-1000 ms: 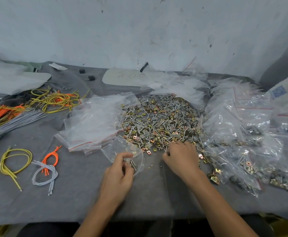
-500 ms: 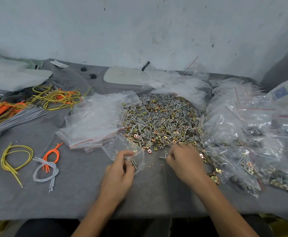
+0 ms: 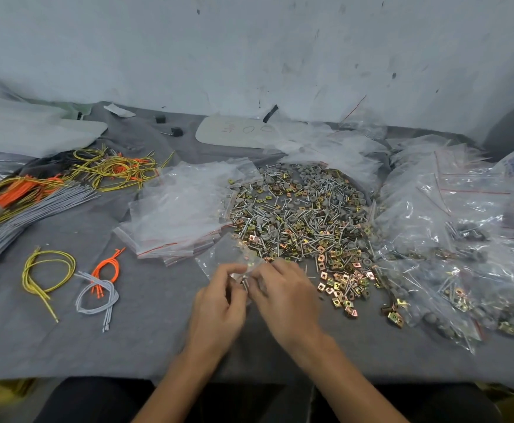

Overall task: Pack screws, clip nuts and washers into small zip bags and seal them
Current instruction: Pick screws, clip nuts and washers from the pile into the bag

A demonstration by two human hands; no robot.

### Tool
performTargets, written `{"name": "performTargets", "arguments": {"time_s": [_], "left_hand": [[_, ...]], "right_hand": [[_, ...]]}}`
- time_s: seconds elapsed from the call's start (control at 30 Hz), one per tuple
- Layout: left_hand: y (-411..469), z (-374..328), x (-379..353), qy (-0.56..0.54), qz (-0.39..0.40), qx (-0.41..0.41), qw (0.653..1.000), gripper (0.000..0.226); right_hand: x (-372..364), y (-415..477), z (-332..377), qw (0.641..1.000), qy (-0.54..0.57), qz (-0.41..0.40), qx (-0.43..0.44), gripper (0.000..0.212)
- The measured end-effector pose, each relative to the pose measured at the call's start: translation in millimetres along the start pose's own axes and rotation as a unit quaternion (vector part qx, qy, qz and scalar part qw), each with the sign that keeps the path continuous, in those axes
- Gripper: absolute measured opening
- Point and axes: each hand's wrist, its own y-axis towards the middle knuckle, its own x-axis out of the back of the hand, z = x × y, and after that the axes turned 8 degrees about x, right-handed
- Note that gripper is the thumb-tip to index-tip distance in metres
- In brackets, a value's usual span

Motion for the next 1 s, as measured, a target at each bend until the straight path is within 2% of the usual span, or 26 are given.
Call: {"name": "performTargets", "arguments": {"time_s": [0.1, 0.17, 0.23, 0.3, 0.47, 0.57, 0.67, 0.83, 1.0], "left_hand": [[0, -1, -1, 0.013, 0.010, -0.005, 1.000, 0.025], [1, 0, -2, 0.003, 0.011, -0.002, 1.000, 0.025], [2, 1, -2, 0.006, 0.007, -0.005, 1.000, 0.024], [2, 2, -3, 0.016, 0.009, -0.001, 1.000, 0.023], [3, 1, -4, 0.011, 0.018, 0.007, 1.000, 0.023], [3, 0, -3, 0.012, 0.021, 0.009, 1.000, 0.024], [3, -2, -3, 0.014, 0.023, 0.011, 1.000, 0.024], [3, -5, -2, 0.014, 0.027, 0.003, 1.000, 0.025], [1, -6, -1, -0.008, 0.022, 0.012, 1.000, 0.026]], "right_hand": [[-6, -4, -7, 1.000, 0.010, 0.016, 0.014, 0.015], [-4, -6, -15, 0.997, 0.062, 0.047, 0.013, 0.021], [3, -7, -25, 0.995, 0.095, 0.019, 0.008, 0.018], [11, -5, -44, 0.997, 0.080, -0.004, -0.022, 0.009], [24, 0, -91, 0.986, -0.059, 0.147, -0.052, 0.019], [23, 0, -93, 0.978, -0.082, 0.188, -0.038, 0.015], [26, -3, -85, 0.984, -0.063, 0.163, -0.040, 0.011], [30, -11, -43, 0.992, 0.080, 0.093, -0.032, 0.008], [10, 0, -11, 0.996, 0.058, 0.070, 0.010, 0.011]]}}
